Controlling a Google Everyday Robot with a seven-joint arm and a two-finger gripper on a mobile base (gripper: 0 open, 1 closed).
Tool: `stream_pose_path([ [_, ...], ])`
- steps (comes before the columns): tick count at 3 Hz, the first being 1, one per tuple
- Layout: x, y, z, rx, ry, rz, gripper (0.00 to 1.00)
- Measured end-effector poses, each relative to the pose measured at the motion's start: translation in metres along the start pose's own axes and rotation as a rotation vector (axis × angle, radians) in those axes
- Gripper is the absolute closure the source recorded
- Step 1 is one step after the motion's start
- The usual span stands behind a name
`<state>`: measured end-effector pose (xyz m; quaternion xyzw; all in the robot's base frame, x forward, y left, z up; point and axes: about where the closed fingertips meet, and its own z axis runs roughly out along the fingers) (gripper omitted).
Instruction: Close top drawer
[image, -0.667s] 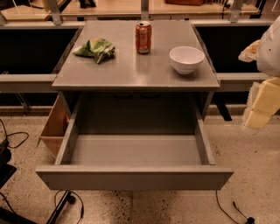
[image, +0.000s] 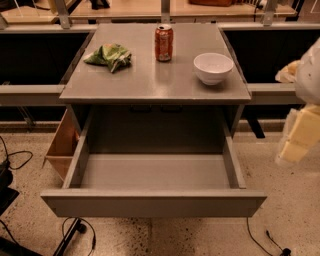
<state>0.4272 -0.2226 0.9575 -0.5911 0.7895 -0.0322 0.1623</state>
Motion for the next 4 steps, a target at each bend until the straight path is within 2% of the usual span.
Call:
stream_pose_path([
  [1,0.016,0.031,0.023,0.029,-0.018,0.080,0.15],
  [2,0.020,0.067,0.061,0.049,-0.040,0.133,0.38],
  [3,0.021,0.121,0.148,-0.010,-0.096,0.166,0.69],
  [4,0.036,0.167,0.231,-0.093,-0.124,0.198,0.92],
])
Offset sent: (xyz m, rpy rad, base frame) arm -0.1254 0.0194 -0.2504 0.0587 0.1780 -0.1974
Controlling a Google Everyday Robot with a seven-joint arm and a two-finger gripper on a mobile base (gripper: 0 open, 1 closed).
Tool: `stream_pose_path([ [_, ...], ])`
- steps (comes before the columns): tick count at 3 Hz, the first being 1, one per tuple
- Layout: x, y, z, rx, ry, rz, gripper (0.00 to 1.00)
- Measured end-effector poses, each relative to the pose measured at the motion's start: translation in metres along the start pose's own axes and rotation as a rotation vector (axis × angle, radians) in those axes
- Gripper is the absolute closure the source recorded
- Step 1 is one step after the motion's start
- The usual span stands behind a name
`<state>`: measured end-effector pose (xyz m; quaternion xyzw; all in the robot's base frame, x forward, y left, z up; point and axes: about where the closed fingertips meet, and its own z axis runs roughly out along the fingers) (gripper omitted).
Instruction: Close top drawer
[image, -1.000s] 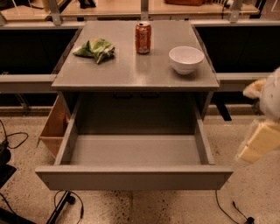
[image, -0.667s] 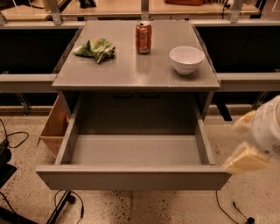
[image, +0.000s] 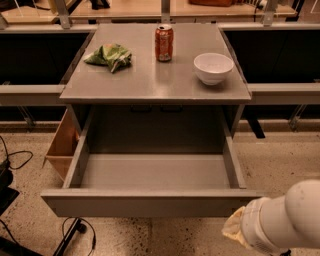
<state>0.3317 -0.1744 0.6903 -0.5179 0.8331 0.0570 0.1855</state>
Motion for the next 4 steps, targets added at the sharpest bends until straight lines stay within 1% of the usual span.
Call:
stream_pose_path([
  [1,0.021,0.007,0.060,-0.035,-0.056,0.036,1.00],
  [2,0.030,-0.004,0.094,-0.033,-0.108,0.053,1.00],
  [3,0.029,-0.024,0.116,-0.018,-0.165,0.062,1.00],
  [4,0.029,-0.024,0.116,-0.018,-0.165,0.062,1.00],
])
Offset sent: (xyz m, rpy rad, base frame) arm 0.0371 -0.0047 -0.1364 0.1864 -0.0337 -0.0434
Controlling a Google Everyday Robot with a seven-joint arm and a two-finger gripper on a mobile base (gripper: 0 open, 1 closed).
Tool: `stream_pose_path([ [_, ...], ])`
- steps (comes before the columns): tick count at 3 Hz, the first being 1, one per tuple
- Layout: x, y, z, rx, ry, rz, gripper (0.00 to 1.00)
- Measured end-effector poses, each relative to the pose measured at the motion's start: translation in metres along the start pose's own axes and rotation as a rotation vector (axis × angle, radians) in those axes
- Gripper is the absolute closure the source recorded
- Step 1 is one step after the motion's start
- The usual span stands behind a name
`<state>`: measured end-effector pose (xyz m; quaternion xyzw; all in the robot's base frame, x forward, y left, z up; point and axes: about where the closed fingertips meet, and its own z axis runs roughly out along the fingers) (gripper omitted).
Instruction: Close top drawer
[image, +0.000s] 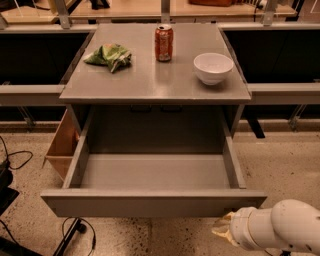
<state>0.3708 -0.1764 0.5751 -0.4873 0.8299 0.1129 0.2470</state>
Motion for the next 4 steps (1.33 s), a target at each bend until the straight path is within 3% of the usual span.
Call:
stream_pose_path([
  [2,-0.006,-0.016,0.018,-0.048,-0.012,-0.052,1.00],
  [3,-0.014,-0.037,0.029,-0.054,-0.031,-0.085,1.00],
  [4,-0.014,-0.037,0.029,-0.054,-0.031,-0.085,1.00],
])
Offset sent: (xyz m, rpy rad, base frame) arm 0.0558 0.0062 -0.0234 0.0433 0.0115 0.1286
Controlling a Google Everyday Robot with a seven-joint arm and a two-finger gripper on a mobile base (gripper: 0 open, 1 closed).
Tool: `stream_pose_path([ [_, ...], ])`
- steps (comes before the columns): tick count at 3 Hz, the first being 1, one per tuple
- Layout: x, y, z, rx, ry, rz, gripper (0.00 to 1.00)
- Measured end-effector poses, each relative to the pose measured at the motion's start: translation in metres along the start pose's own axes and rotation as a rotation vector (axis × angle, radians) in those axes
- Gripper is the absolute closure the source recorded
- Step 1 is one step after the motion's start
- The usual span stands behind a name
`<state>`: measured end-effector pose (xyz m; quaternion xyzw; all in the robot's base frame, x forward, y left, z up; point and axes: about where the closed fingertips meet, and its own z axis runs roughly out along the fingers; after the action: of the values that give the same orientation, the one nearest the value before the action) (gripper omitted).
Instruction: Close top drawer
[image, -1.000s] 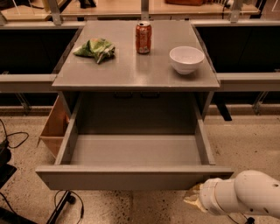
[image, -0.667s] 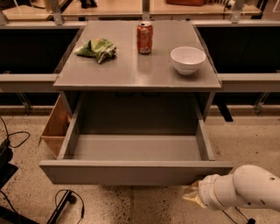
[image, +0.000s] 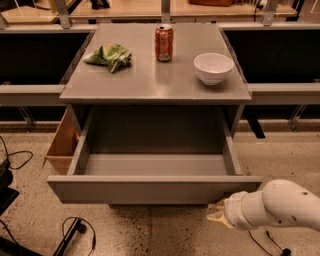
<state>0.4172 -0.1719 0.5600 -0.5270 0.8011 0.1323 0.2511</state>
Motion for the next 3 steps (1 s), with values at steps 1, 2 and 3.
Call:
stream_pose_path([
  [1,-0.008,-0.023,-0.001,0.021,-0.007,-0.024,1.00],
  [2,-0.008,-0.022,-0.002,0.021,-0.007,-0.024,1.00],
  [3,-0.021,-0.051,-0.004,0.043,-0.012,-0.051,1.00],
])
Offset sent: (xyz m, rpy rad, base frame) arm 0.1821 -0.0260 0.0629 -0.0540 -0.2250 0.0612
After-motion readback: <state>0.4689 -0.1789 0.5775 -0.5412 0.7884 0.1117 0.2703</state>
